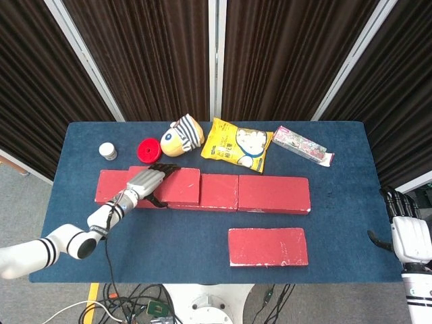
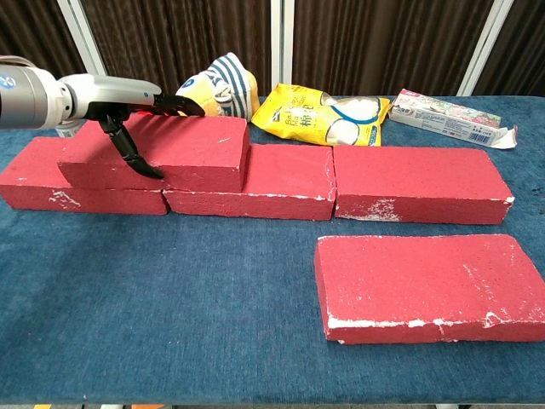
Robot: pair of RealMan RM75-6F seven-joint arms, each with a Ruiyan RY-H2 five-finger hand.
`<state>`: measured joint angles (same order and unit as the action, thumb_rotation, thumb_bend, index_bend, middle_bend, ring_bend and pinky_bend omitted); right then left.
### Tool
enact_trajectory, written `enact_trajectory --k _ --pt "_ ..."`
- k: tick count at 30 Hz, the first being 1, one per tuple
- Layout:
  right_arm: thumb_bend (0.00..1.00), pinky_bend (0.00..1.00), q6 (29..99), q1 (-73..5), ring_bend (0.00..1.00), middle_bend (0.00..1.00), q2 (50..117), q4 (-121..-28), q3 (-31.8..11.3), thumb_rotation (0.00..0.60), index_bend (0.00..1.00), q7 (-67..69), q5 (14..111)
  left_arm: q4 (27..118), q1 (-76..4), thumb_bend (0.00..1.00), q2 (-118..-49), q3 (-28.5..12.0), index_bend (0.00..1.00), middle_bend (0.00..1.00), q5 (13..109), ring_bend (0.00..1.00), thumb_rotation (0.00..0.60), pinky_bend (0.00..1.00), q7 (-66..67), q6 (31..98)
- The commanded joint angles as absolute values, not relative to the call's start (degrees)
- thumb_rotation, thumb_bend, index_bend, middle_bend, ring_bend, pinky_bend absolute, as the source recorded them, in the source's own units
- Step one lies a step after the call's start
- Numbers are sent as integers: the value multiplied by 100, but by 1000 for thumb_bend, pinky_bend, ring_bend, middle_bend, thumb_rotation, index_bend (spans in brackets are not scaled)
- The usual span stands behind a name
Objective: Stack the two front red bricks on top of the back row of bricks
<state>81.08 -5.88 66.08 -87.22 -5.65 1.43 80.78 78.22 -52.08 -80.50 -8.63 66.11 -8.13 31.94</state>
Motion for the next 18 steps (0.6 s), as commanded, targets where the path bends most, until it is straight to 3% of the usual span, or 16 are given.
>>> enact_trajectory --k 1,8,18 --pt "151 0 8113 -583 0 0 6612 -8708 -568 600 0 160 8072 7817 -5206 154 -8050 -877 16 0 6624 0 600 0 -845 3210" --pt "147 0 8143 -569 0 0 6580 -8674 -576 600 0 233 8091 8222 -5107 153 -7786 -923 9 0 6736 0 600 0 -910 3419" --pt "121 0 8253 -540 0 0 6470 -8814 -528 600 0 252 8269 9066 -4712 147 -7071 -1027 3 0 6945 0 600 0 -780 4298"
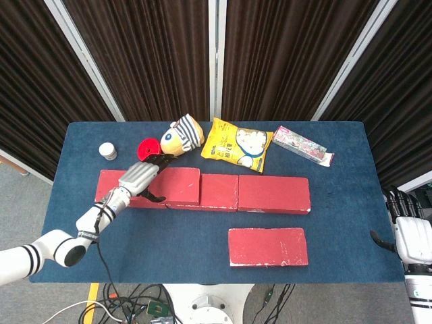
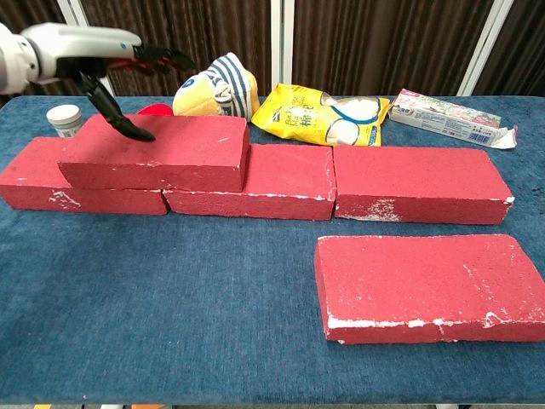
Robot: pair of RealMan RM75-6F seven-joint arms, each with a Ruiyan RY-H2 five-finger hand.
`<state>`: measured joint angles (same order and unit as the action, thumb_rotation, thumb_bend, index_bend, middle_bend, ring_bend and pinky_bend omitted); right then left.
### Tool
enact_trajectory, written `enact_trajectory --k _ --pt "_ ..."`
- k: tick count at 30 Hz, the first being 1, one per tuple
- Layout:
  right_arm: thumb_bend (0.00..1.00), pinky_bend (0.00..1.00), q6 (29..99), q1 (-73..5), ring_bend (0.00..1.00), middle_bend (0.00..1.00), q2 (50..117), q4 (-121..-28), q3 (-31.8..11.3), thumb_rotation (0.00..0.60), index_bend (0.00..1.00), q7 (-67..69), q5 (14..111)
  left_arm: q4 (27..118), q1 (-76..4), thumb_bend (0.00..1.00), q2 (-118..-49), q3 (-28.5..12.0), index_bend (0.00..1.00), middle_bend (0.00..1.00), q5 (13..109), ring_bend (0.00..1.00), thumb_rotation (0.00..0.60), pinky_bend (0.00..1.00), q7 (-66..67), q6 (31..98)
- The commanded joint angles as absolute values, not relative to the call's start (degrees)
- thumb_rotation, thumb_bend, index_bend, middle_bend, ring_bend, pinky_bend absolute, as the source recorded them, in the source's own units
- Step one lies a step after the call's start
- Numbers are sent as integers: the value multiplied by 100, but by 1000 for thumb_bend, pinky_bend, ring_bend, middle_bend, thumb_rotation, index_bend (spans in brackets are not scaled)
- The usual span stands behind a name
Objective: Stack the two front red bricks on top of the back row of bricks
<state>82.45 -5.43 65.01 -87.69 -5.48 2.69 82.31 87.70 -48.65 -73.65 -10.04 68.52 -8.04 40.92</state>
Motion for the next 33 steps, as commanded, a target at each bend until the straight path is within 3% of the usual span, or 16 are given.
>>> enact_trajectory --k 1,12,18,25,33 --pt "119 0 8241 -546 0 0 6450 -8843 -512 600 0 244 8296 9180 -4645 147 -6961 -1006 3 0 6975 0 600 0 -774 4376" --pt "9 0 7735 -956 0 0 5711 -9786 -177 600 0 457 9257 9885 -2983 126 -6252 -137 4 0 7179 0 600 0 -109 6276" --pt "0 0 7256 -1235 0 0 5555 -10545 50 600 0 -75 9721 9966 -2395 126 -6033 186 3 0 7225 0 600 0 -89 6695" --pt "0 0 6508 -1472 0 0 6123 -10744 203 600 0 -813 9486 9726 -1936 126 -6155 308 4 0 7515 0 600 0 -249 7122" --pt "0 0 5988 -1703 0 0 6849 -10649 91 600 0 -1532 8796 9526 -1614 126 -6253 333 3 0 7862 0 600 0 -530 7445"
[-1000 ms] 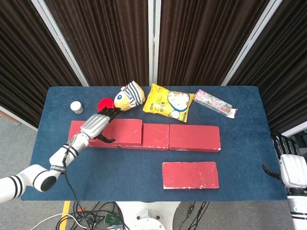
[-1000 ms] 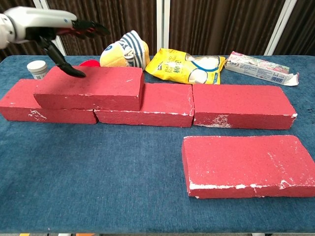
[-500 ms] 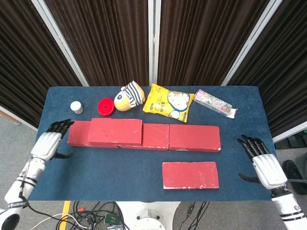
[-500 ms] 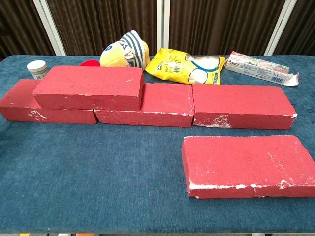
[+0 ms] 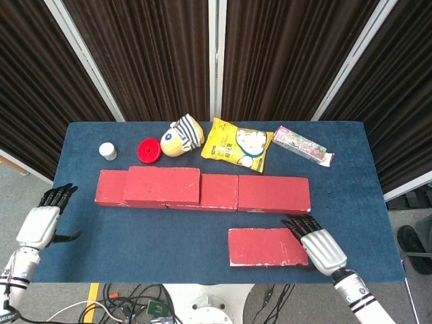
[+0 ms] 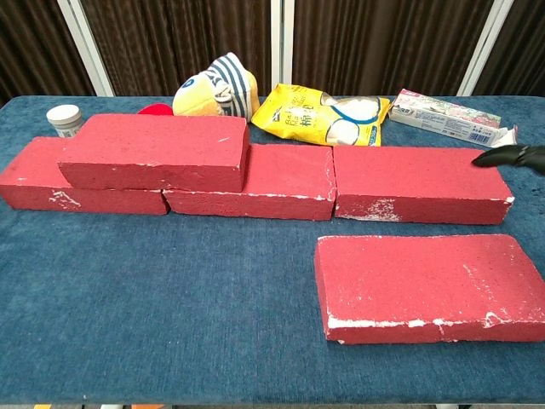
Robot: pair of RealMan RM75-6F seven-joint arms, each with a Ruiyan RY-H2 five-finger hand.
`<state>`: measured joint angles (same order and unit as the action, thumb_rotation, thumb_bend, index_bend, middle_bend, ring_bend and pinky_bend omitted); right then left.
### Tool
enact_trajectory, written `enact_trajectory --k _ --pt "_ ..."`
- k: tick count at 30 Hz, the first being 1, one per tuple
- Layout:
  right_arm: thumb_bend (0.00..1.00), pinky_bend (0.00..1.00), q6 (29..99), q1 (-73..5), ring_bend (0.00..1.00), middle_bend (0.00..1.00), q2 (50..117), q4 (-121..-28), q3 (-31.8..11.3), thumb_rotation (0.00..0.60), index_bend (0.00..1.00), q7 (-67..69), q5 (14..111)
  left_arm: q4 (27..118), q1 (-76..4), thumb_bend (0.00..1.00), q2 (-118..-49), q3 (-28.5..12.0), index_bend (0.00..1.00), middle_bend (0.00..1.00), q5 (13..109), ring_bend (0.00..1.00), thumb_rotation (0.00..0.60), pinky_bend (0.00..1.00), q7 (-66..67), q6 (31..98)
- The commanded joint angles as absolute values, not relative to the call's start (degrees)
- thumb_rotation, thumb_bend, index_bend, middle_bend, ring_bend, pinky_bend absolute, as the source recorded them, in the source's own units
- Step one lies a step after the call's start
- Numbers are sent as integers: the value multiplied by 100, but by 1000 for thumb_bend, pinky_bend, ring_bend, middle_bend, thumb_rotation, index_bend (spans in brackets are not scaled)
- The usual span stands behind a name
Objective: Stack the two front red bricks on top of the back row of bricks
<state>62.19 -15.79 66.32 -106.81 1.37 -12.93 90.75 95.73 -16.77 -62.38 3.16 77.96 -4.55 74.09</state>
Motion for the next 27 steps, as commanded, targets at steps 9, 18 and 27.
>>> enact_trajectory --k 9,18,27 --pt "0 0 5509 -1981 0 0 7206 -10640 58 600 0 -2054 8057 9497 -1512 126 -6164 349 3 0 7928 0 600 0 -850 7232" --pt "0 0 5328 -2171 0 0 7470 -10563 115 600 0 -2398 7662 9348 -1423 125 -6192 314 3 0 8053 0 600 0 -969 7212" --pt "0 0 5319 -2341 0 0 7810 -10350 83 600 0 -2702 7306 9244 -1389 125 -6225 288 3 0 8120 0 600 0 -1040 7111"
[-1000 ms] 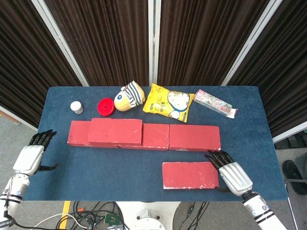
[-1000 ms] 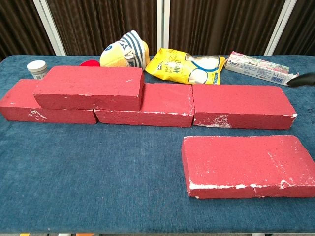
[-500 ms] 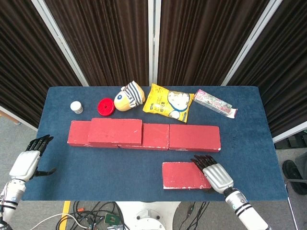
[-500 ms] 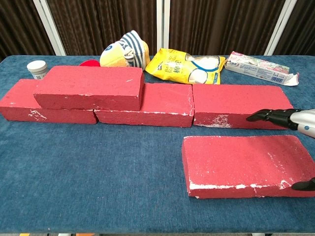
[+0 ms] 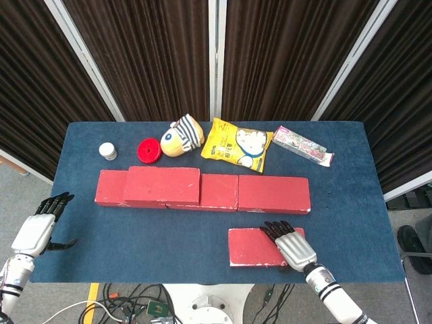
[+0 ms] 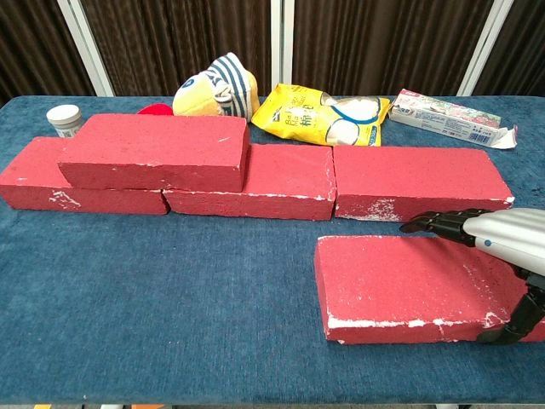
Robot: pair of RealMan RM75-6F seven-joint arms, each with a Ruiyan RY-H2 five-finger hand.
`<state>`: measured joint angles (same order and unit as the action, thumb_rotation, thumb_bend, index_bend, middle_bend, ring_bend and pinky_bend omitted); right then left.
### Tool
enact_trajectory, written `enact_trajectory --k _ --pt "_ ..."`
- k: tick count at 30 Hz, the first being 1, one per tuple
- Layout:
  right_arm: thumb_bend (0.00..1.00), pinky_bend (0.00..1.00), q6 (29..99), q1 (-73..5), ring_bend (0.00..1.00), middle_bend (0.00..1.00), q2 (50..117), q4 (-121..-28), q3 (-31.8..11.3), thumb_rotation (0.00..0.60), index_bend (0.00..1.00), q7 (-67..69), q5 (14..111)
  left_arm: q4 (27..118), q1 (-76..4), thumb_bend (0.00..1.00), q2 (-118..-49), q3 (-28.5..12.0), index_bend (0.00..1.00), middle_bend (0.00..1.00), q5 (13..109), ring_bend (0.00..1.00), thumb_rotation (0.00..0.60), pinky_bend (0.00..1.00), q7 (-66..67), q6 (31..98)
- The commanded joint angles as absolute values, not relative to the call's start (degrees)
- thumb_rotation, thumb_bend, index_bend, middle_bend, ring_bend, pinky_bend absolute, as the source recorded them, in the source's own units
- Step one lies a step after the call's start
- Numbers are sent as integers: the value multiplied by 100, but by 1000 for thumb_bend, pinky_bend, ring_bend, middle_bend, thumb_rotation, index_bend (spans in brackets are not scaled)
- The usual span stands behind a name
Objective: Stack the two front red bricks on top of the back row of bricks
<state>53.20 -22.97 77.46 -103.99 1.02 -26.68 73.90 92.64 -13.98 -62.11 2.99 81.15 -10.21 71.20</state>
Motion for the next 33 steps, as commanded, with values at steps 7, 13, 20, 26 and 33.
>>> enact_trajectory --k 7,13,20,26,33 --pt "0 0 5225 -2474 0 0 7896 -10258 43 600 0 -2561 7107 9155 -1363 125 -6250 245 3 0 8136 0 600 0 -1105 7075" --pt "0 0 5053 -2611 0 0 7983 -10129 76 600 0 -2459 6977 9142 -1361 125 -6245 223 3 0 8137 0 600 0 -1134 7003" --pt "2 0 5324 -2594 13 70 8136 -9986 84 600 0 -2445 7063 9144 -1348 126 -6252 192 3 0 8154 0 600 0 -1176 6976" --pt "54 0 5504 -2559 149 315 8125 -9995 122 600 0 -2276 7280 9125 -1335 126 -6284 174 3 0 8163 0 600 0 -1161 6963" --pt "58 0 5866 -2514 160 321 7685 -10460 64 600 0 -1790 7838 9177 -1315 125 -6235 154 3 0 8179 0 600 0 -1166 6967"
